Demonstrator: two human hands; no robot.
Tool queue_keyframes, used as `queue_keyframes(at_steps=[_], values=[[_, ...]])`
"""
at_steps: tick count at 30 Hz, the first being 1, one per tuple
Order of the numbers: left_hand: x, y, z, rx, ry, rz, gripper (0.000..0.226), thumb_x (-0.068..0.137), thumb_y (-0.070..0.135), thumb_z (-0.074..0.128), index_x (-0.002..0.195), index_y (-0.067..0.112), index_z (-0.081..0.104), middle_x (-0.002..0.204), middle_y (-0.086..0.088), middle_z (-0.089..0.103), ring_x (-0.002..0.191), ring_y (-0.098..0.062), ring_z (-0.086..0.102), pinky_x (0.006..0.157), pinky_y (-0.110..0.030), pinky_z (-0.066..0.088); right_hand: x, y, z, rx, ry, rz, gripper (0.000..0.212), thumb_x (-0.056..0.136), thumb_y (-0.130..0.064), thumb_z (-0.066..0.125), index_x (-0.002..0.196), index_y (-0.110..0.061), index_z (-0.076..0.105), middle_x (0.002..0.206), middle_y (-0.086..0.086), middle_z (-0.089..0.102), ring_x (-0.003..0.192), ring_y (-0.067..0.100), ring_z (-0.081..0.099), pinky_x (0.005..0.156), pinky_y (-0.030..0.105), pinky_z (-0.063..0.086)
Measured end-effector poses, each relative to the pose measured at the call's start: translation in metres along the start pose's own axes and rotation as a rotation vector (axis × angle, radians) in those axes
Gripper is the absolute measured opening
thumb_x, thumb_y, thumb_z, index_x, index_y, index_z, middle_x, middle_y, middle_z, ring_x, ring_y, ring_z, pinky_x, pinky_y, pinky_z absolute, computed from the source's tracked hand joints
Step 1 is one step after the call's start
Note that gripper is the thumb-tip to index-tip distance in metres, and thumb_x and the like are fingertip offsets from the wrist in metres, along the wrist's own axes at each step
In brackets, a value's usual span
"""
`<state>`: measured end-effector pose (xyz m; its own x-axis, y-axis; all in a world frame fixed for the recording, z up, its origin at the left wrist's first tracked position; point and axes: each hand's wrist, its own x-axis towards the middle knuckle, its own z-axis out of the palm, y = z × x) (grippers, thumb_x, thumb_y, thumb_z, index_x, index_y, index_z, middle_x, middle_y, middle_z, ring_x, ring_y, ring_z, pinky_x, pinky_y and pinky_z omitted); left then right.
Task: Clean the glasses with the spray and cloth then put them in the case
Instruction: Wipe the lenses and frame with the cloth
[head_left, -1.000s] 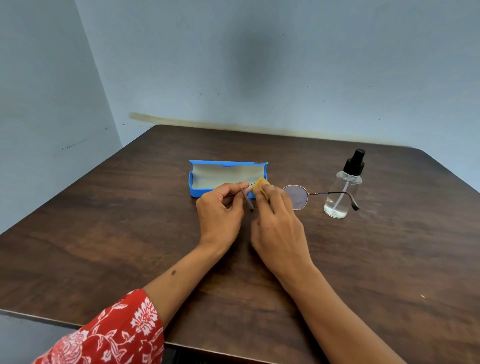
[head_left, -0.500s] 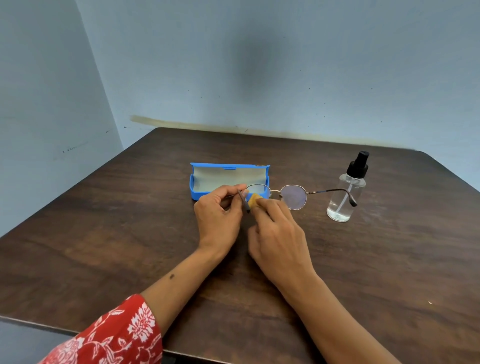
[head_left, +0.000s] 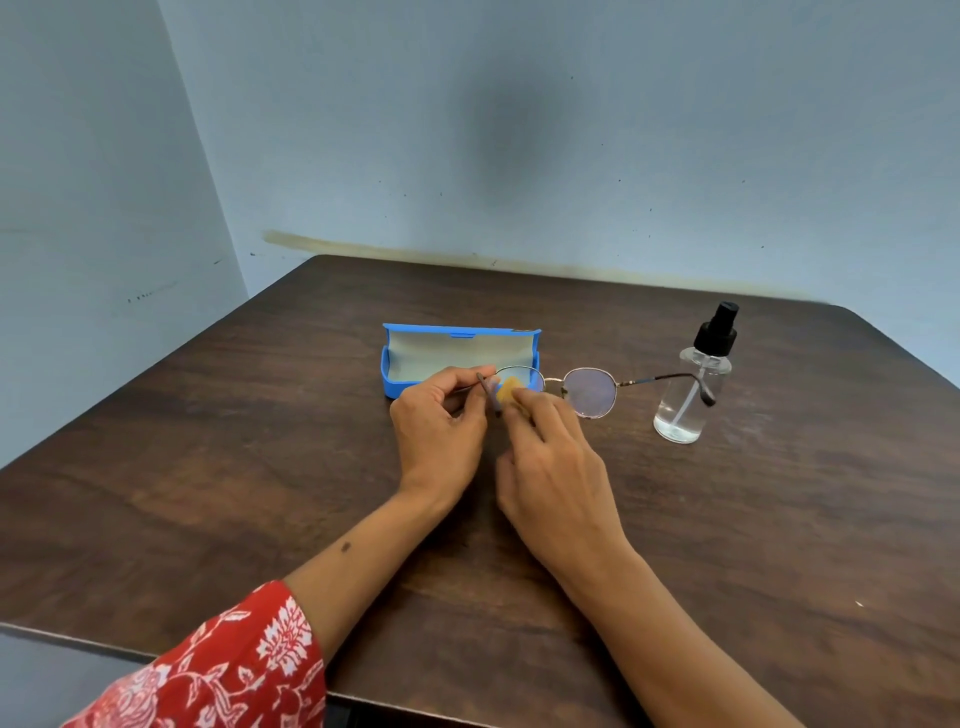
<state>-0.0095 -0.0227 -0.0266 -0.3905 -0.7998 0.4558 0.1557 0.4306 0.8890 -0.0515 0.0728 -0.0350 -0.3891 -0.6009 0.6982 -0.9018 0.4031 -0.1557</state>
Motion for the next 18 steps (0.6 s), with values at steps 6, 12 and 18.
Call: queue_keyframes(at_steps=[6, 12, 18], values=[[0.0027, -0.0043, 0.0003, -0.036, 0.016, -0.048, 0.014, 0.081, -0.001, 0.066, 0.087, 0.01, 0.072, 0.087, -0.003, 0.073, 0.08, -0.008, 0.07, 0.076, -0.023, 0.056, -0.0003, 0.0016, -0.0033, -0.012, -0.004, 0.04, 0.043, 0.073, -0.013, 0.038, 0.101, 0.001, 0.068, 0.1, 0.012, 0.066, 0.093, 0.025, 0.062, 0.075, 0.026, 0.052], [0.0007, 0.0005, -0.0017, -0.011, 0.005, -0.018, 0.011, 0.082, -0.003, 0.065, 0.086, 0.006, 0.071, 0.086, -0.001, 0.071, 0.069, 0.009, 0.064, 0.069, -0.008, 0.051, -0.0018, -0.0052, -0.0018, 0.03, -0.051, -0.03, 0.046, 0.071, -0.013, 0.036, 0.102, 0.0, 0.068, 0.098, 0.009, 0.065, 0.089, 0.024, 0.061, 0.066, 0.026, 0.054], [0.0011, -0.0012, -0.0015, -0.005, -0.001, -0.012, 0.016, 0.082, -0.002, 0.066, 0.089, 0.012, 0.072, 0.089, -0.003, 0.073, 0.078, -0.004, 0.069, 0.075, -0.018, 0.055, -0.001, -0.0026, -0.0034, -0.01, -0.028, 0.043, 0.043, 0.072, -0.012, 0.037, 0.099, 0.002, 0.068, 0.1, 0.013, 0.066, 0.09, 0.027, 0.063, 0.072, 0.028, 0.054]])
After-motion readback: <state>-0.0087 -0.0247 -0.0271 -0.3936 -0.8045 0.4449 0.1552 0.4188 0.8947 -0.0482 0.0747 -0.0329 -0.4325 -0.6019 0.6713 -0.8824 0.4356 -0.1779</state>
